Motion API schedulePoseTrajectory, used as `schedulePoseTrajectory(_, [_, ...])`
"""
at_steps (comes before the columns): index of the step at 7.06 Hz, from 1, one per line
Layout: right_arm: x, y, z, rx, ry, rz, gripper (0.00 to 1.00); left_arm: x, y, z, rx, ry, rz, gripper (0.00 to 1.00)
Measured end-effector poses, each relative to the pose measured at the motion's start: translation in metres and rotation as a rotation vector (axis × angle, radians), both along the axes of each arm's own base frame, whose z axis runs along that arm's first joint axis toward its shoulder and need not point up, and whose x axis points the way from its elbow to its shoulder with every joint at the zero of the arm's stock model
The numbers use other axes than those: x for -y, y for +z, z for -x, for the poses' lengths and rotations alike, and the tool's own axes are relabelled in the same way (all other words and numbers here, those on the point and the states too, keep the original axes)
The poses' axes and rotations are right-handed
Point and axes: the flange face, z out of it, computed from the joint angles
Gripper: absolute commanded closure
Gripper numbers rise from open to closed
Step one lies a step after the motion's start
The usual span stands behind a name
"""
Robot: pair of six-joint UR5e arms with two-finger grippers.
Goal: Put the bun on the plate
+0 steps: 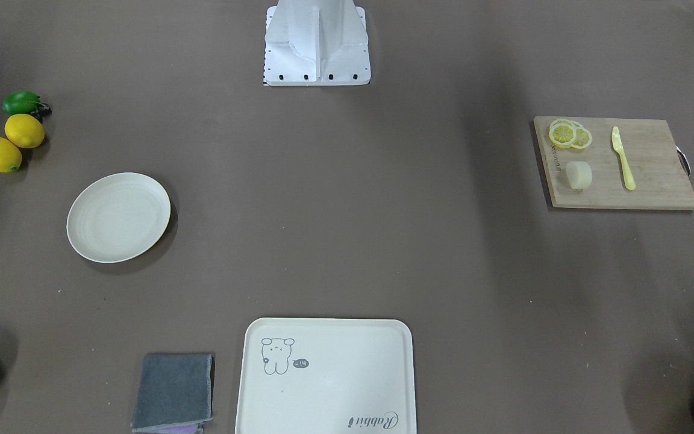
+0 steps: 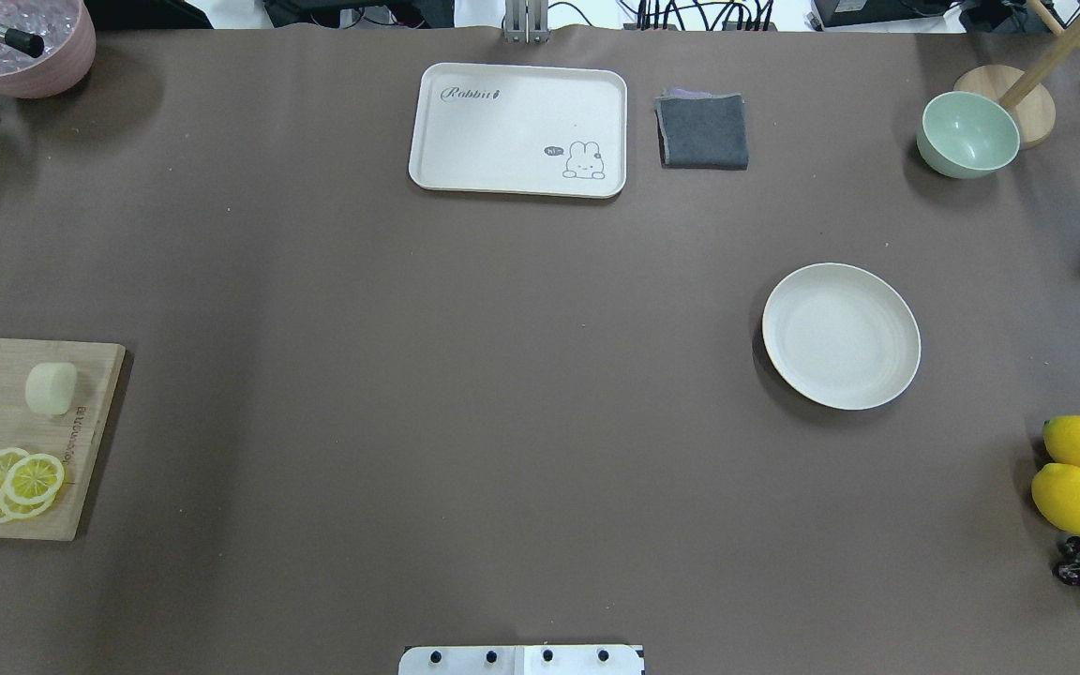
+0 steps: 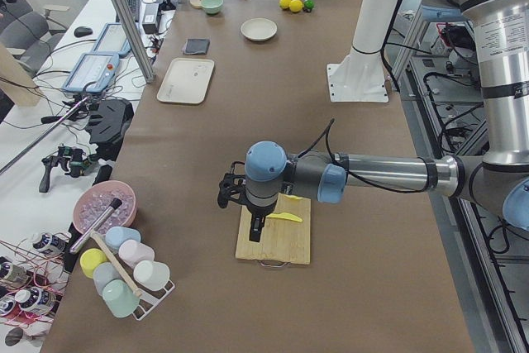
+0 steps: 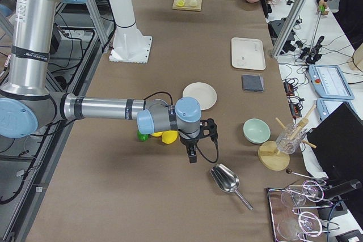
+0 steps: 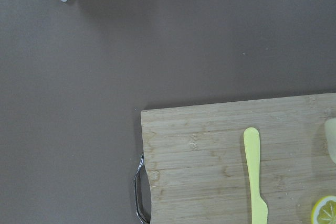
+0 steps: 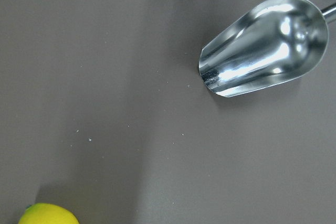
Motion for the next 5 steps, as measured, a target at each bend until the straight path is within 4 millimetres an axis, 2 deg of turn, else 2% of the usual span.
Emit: schedulePoseTrajectory(5, [-0.011,0.001,0.002,0.040,-0.002,-0.009,0.00,0.007,-0.005,-0.005,-0.004,0.008,-0.038,0.02])
